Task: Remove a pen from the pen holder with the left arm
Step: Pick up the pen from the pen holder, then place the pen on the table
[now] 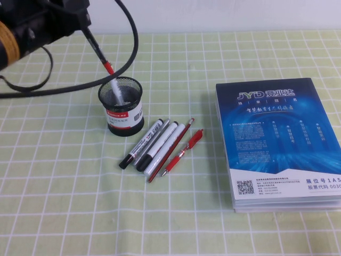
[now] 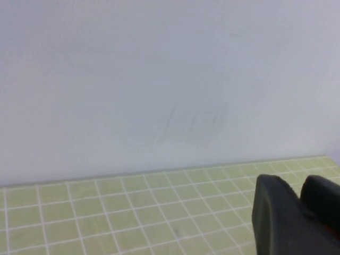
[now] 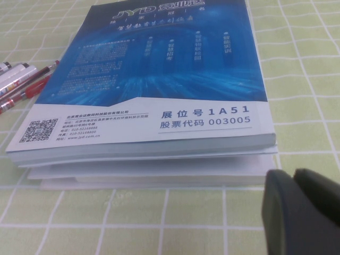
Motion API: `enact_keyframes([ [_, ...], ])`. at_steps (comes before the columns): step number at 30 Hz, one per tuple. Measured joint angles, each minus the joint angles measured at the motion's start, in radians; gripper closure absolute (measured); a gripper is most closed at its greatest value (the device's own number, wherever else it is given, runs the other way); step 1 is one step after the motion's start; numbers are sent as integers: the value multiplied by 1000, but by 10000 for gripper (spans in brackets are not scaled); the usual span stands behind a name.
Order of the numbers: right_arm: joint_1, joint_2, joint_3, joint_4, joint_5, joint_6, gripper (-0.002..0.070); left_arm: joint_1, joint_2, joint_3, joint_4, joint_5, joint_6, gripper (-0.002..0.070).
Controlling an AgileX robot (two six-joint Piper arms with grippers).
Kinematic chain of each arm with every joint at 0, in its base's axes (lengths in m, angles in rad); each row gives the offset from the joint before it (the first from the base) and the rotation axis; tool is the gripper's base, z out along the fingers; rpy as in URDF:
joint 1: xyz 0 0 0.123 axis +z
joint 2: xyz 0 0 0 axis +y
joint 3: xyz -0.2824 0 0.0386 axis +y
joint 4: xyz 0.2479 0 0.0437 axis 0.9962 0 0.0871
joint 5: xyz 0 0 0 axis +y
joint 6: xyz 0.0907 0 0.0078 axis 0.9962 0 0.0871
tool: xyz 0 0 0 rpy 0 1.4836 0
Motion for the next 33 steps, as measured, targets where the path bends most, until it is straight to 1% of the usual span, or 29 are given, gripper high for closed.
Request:
enact_keyframes([
  [3,0,0,0,0,0,0,691,0,-66,0,230,-56,-210,622],
  [6,0,0,0,0,0,0,691,0,-105,0,395,-134,-385,622],
  [8,0,0,0,0,0,0,691,0,-126,0,460,-171,-463,622],
  [10,0,0,0,0,0,0,691,0,-147,0,490,-192,-504,622],
  [16,0,0,0,0,0,0,691,0,-171,0,509,-258,-535,622],
  [22,0,0,0,0,0,0,691,0,-121,0,512,-259,-535,622],
  [25,0,0,0,0,0,0,691,0,-82,0,513,-234,-527,622],
  [28,0,0,0,0,0,0,691,0,-64,6,511,-190,-476,622],
  [30,0,0,0,0,0,0,691,0,-64,20,454,-170,-398,622],
  [33,0,0,0,0,0,0,691,-16,-81,58,283,-120,-244,622],
])
